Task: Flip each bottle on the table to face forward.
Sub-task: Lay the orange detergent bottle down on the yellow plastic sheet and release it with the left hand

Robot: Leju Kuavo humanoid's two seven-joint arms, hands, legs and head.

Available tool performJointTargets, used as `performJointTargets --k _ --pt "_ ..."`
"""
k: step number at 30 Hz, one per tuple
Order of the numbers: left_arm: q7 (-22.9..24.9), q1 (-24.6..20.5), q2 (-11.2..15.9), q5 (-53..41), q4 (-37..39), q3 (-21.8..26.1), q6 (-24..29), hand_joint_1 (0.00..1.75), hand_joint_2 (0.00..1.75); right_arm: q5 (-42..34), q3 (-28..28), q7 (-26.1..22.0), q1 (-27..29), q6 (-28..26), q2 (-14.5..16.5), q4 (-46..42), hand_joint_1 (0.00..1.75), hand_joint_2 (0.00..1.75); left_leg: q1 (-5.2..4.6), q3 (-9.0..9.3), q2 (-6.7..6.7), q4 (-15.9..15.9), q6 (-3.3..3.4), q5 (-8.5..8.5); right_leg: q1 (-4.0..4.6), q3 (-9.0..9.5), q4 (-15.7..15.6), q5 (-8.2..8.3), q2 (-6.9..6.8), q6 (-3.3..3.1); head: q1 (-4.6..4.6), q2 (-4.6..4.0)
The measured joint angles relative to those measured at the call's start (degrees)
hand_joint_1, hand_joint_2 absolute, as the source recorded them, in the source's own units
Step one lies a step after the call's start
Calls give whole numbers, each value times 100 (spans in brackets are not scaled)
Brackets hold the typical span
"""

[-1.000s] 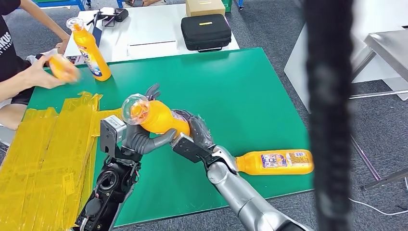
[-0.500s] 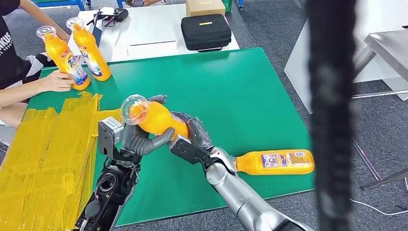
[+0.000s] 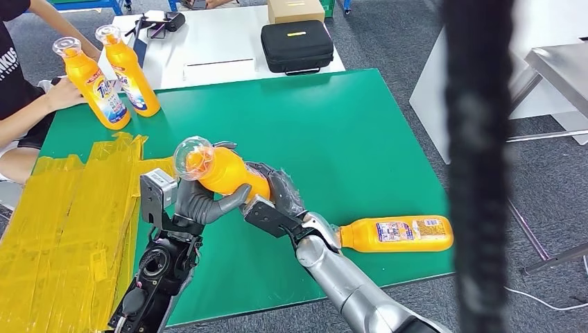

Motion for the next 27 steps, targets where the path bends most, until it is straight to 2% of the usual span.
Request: performJointTargets --k 1,2,5,7,12,18,21,23,24,26,27 --pt "-1 0 0 10 0 0 0 175 175 3 1 -1 1 -14 0 -4 3 175 0 0 0 0 0 0 0 0 0 0 0 0 0 0" --pt "-2 -1 0 17 0 0 0 175 175 5 1 -3 4 -31 0 -14 0 175 0 0 0 0 0 0 0 0 0 0 0 0 0 0" --pt "-38 -1 0 12 -1 3 83 175 175 -17 2 -11 29 -112 -1 -92 0 175 0 0 0 0 0 0 0 0 0 0 0 0 0 0" --pt "-127 -1 1 -136 -12 31 375 175 175 -22 2 -17 72 -219 -7 -206 0 175 0 0 0 0 0 0 0 0 0 0 0 0 1 0" --pt "-240 -47 34 -1148 -79 307 1695 175 175 193 -1 85 277 -593 -92 -755 0 175 0 0 1 0 0 0 0 -2 0 0 0 0 1 0" --pt "-173 -178 137 -3321 -11 875 3533 175 175 1054 -14 433 734 -1363 -347 -1915 0 175 1 0 1 0 0 0 1 -3 0 -1 0 -1 0 0" --pt "-39 -257 197 -4241 125 1135 3929 175 175 1393 -26 573 928 -1577 -492 -2405 0 175 0 0 1 0 0 0 0 -3 0 -1 0 -1 0 0" --pt "133 -280 207 -4906 188 1300 3964 175 175 1575 -36 652 1016 -1659 -556 -2612 0 175 0 0 1 0 0 0 -1 -3 0 -1 1 -1 1 0" --pt "335 -290 203 -5557 213 1409 3970 175 175 1737 -50 719 1059 -1708 -581 -2705 0 175 0 0 1 0 0 0 -1 -3 0 -1 1 -1 1 0" --pt "1131 -342 249 -7335 304 1626 3960 175 175 2134 -104 898 1155 -1772 -633 -2905 0 175 -1 0 0 0 0 0 -1 -3 0 -1 1 -1 3 0" --pt "1757 -412 347 -8251 397 1640 3919 175 175 2329 -136 998 1207 -1785 -664 -3011 0 175 -1 1 1 0 0 0 -1 -5 -1 -1 1 -1 4 0"
